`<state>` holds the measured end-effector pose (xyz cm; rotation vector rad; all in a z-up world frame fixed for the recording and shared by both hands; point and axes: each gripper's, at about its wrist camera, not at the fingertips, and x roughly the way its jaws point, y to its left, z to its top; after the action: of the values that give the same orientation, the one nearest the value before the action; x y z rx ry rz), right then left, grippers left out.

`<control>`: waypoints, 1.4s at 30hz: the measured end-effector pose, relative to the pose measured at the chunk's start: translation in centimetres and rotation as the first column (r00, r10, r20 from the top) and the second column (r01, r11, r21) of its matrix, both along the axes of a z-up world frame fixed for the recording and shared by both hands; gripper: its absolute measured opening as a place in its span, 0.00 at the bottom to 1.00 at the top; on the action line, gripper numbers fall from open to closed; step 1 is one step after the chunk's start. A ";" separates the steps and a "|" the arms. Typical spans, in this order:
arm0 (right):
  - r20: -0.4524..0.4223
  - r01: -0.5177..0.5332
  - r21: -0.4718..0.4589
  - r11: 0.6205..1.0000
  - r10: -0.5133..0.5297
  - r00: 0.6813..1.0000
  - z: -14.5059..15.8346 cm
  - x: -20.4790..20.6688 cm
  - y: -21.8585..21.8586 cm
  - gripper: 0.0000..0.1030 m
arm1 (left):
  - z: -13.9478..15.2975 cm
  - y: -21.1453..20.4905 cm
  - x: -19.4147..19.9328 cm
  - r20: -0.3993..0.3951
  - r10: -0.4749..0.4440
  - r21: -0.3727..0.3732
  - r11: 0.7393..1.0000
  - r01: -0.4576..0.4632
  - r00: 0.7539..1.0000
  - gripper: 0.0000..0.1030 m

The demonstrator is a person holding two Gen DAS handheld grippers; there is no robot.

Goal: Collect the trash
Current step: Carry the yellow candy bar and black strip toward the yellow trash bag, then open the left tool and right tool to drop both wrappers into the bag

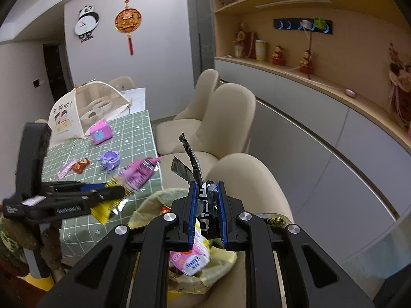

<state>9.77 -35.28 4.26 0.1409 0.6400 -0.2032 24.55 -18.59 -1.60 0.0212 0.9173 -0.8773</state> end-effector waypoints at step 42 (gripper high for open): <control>-0.203 -0.095 0.184 0.978 0.132 0.970 -12.2 8.4 3.8 0.19 | -2.9 15.7 3.5 -0.087 0.306 0.035 0.952 -0.304 0.948 0.48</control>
<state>18.17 -31.46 -7.92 0.2516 0.8794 -0.0510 28.07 -2.93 -4.49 -0.1411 0.9852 -0.5831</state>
